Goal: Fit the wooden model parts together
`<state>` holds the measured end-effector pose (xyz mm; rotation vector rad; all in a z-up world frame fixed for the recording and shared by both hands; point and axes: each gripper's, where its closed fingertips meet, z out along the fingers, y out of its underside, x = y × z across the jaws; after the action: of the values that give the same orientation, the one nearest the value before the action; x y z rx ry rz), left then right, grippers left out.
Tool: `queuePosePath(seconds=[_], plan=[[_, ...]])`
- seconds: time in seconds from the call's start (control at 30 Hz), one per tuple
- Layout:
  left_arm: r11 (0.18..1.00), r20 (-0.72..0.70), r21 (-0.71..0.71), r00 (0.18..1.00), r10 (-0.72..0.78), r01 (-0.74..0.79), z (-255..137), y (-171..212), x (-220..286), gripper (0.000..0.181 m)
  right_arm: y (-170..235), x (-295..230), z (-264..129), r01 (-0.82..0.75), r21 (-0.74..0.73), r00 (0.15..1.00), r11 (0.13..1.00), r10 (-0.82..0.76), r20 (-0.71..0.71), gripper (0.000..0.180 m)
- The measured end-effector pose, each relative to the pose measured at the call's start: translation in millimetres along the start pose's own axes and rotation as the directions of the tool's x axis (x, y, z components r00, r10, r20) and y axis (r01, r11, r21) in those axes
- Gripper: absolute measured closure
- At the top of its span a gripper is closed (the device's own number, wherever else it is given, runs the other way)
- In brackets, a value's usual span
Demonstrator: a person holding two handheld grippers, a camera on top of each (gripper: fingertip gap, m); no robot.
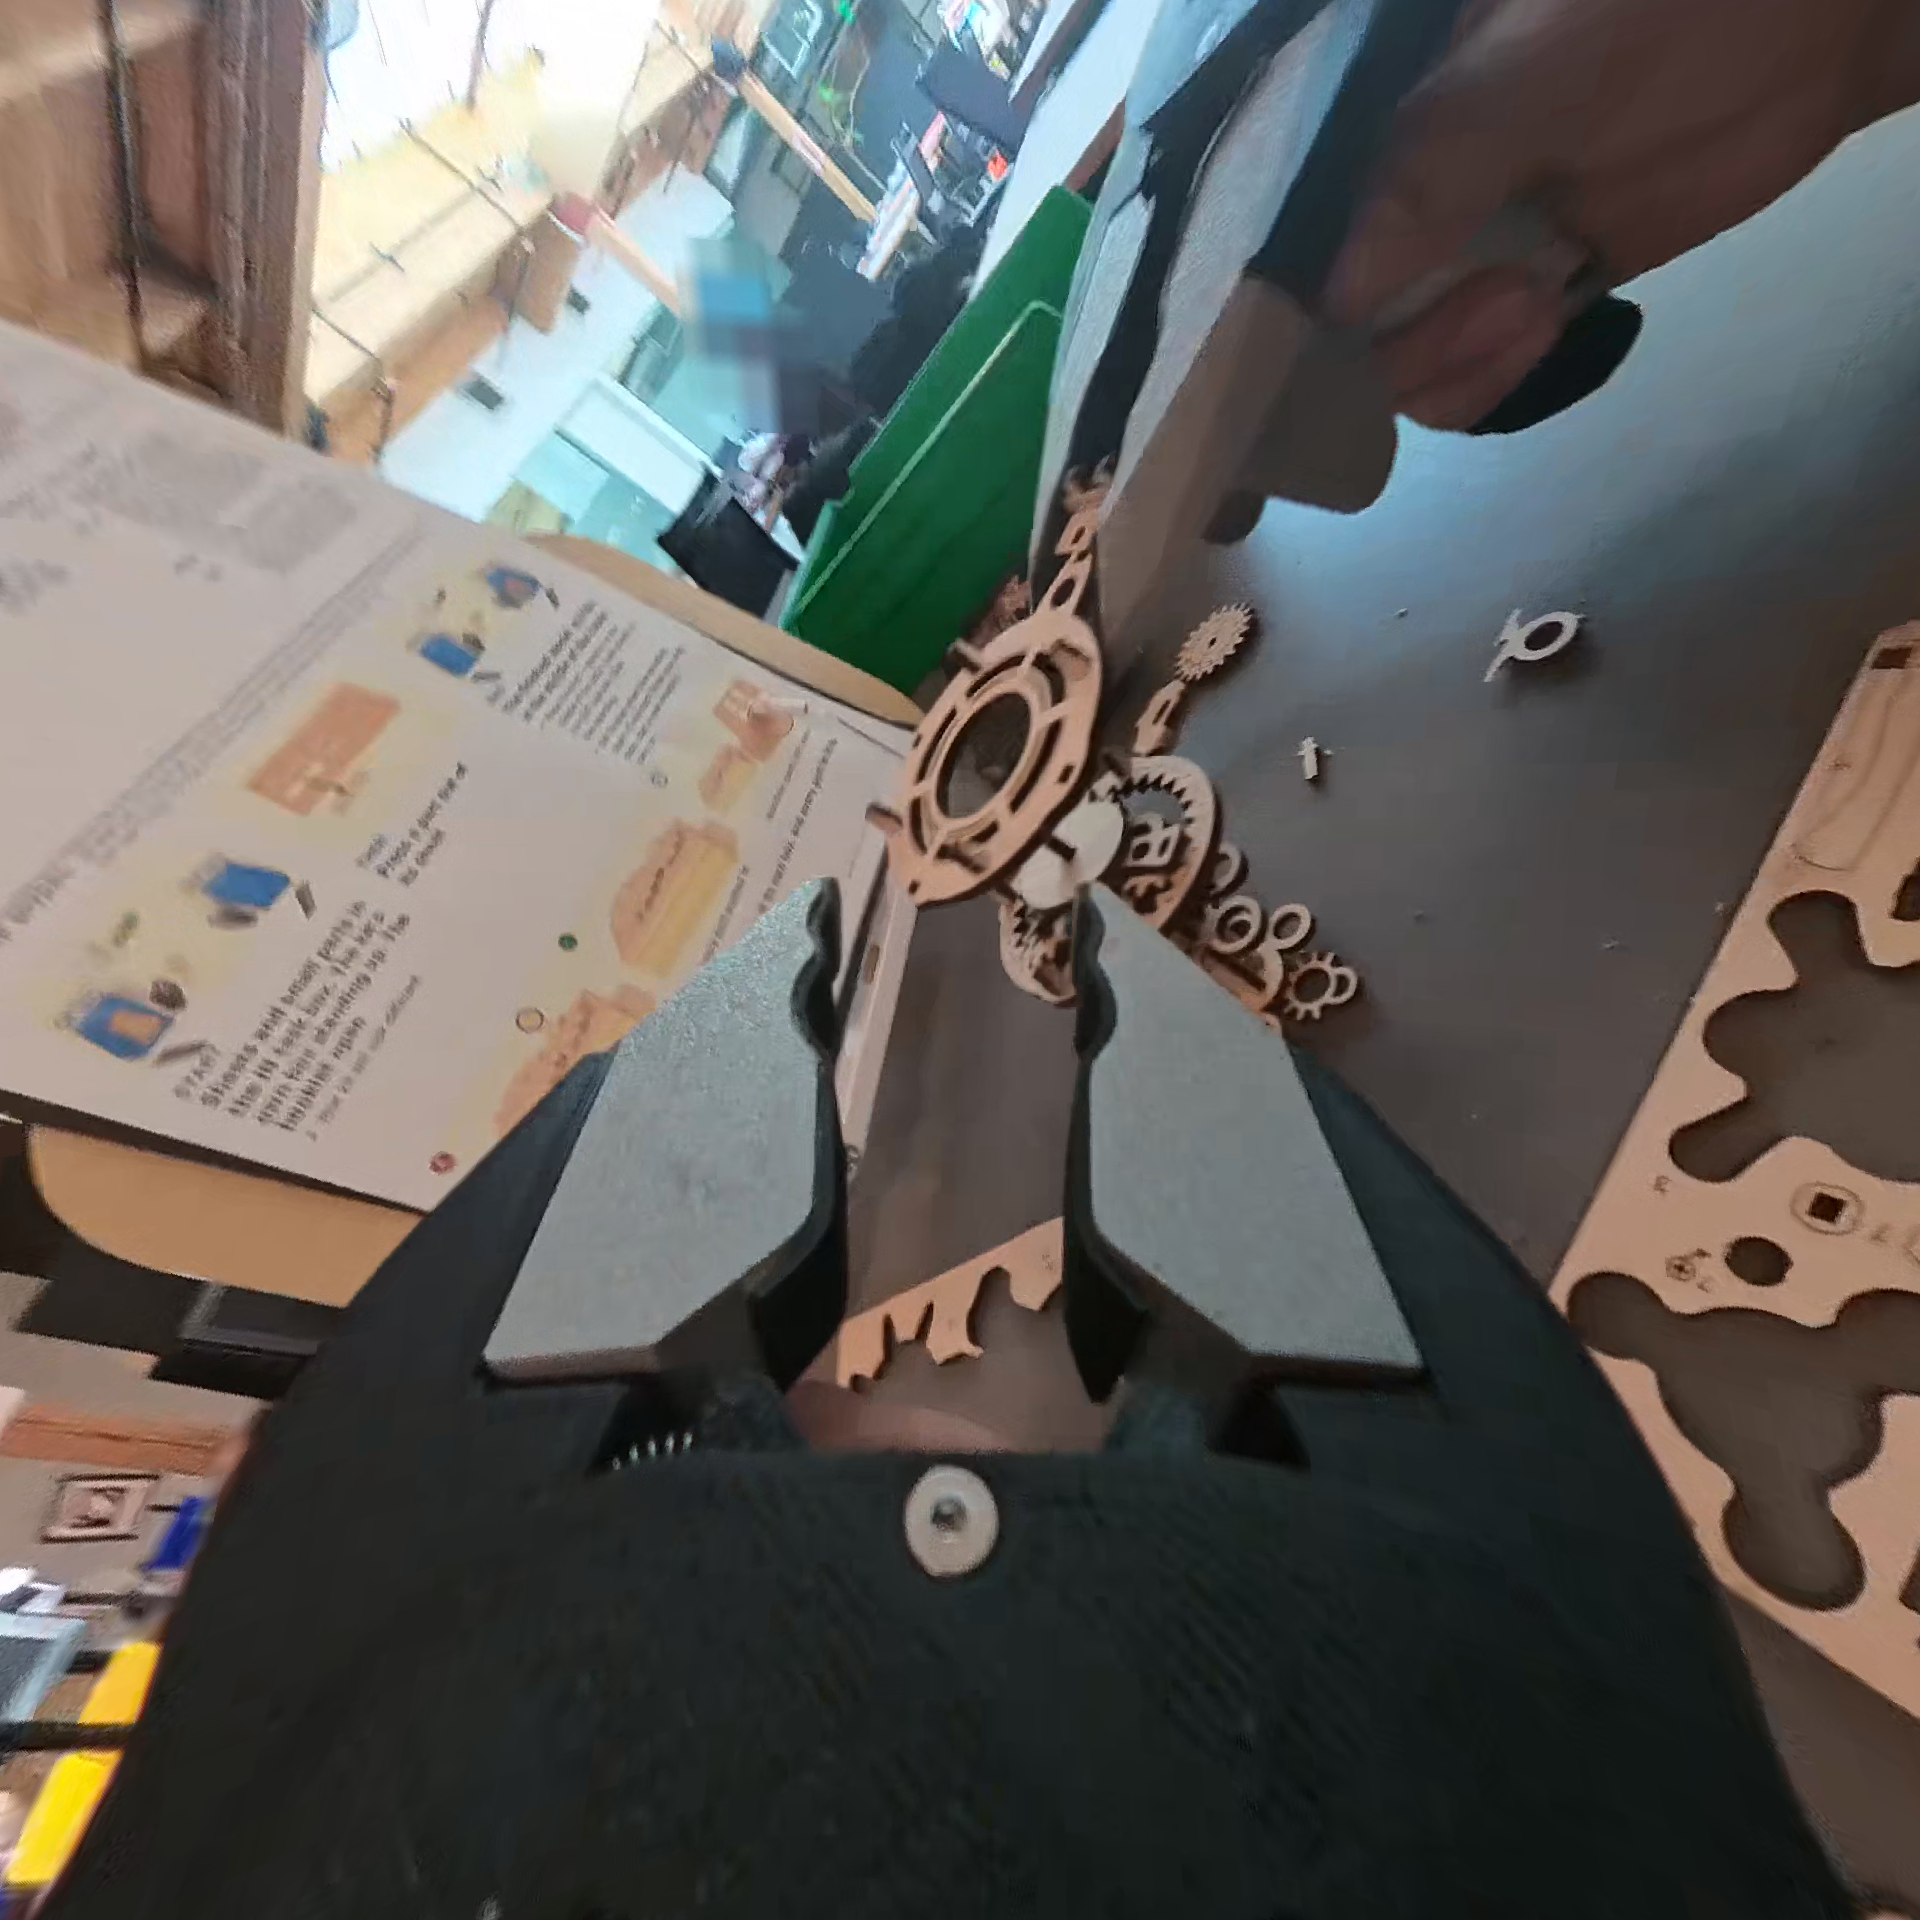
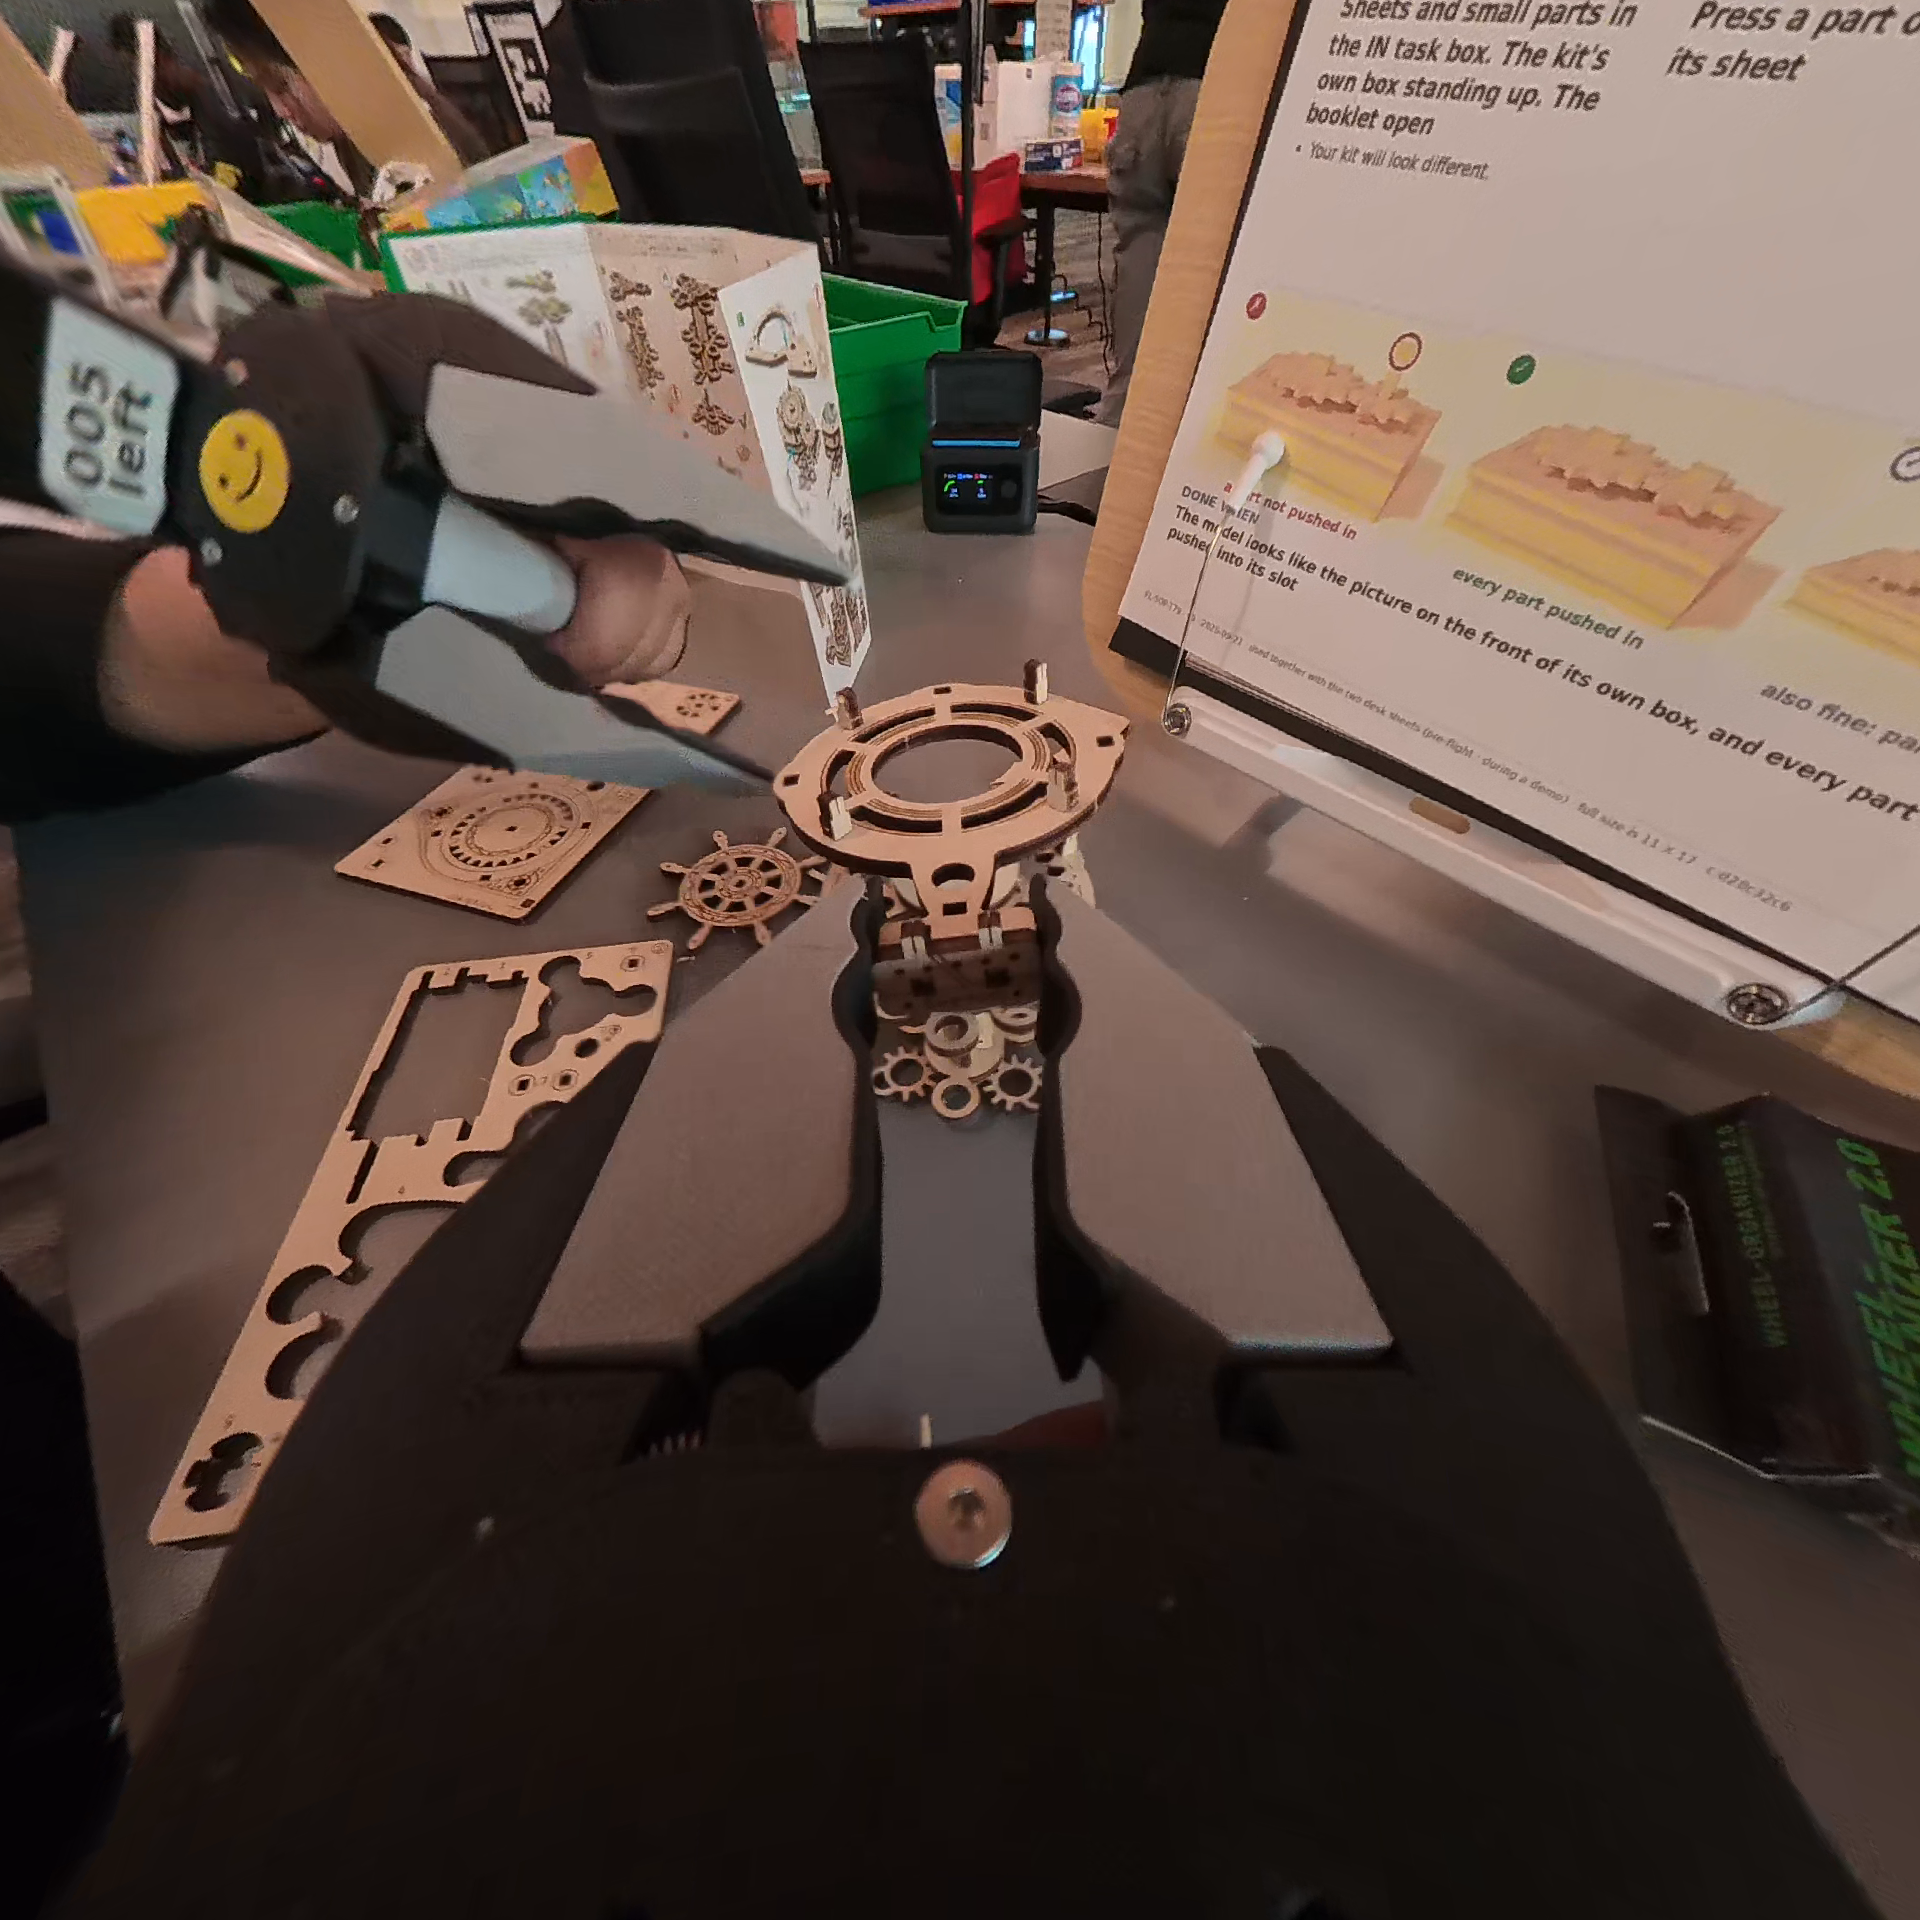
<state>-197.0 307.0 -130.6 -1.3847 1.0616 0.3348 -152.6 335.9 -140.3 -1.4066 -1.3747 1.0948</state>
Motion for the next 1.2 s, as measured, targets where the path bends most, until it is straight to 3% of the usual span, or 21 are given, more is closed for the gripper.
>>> queuePosePath(seconds=[0.1, 0.27, 0.37, 0.53, 0.73, 0.87, 1.0, 1.2], plan=[[0.989, 0.066, 0.038, 0.988, 0.143, -0.145, -1.6, -18.8, 7.3, 0.148, -0.6, -6.3, -0.2, -0.033, 0.009, 0.999, 0.999, 0.033, 0.019, 0.156], [0.921, 0.144, -0.028, 0.910, 0.389, -0.389, 3.7, -28.3, 19.8, 0.163, -2.3, -14.1, -3.7, -0.057, 0.013, 0.998, 0.998, 0.056, 0.020, 0.155], [0.895, 0.177, -0.035, 0.878, 0.444, -0.445, 3.2, -32.6, 22.5, 0.179, -1.3, -17.5, -7.1, -0.073, 0.018, 0.997, 0.997, 0.073, 0.017, 0.156], [0.851, 0.193, -0.060, 0.831, 0.522, -0.521, 5.7, -29.9, 30.1, 0.177, 7.0, -15.3, -9.7, -0.088, -0.014, 0.996, 0.996, 0.088, -0.014, 0.156], [0.909, 0.157, -0.044, 0.896, 0.416, -0.415, -0.1, -23.5, 28.6, 0.163, 8.8, -23.3, -10.3, -0.043, -0.014, 0.999, 0.999, 0.044, 0.016, 0.155], [0.877, 0.174, -0.053, 0.861, 0.478, -0.477, 0.5, -23.1, 29.5, 0.165, 8.9, -16.5, -7.2, 0.029, -0.017, 0.999, 0.999, -0.029, 0.027, 0.155], [0.885, 0.151, -0.014, 0.874, 0.462, -0.465, -3.0, -20.7, 33.2, 0.166, 5.5, -8.9, -8.3, 0.064, -0.019, 0.992, 0.998, -0.062, 0.108, 0.155], [0.957, 0.137, 0.004, 0.949, 0.285, -0.289, -7.9, -7.9, 12.0, 0.166, -1.7, 12.4, -15.7, 0.176, 0.016, 0.943, 0.984, -0.173, 0.284, 0.155]])
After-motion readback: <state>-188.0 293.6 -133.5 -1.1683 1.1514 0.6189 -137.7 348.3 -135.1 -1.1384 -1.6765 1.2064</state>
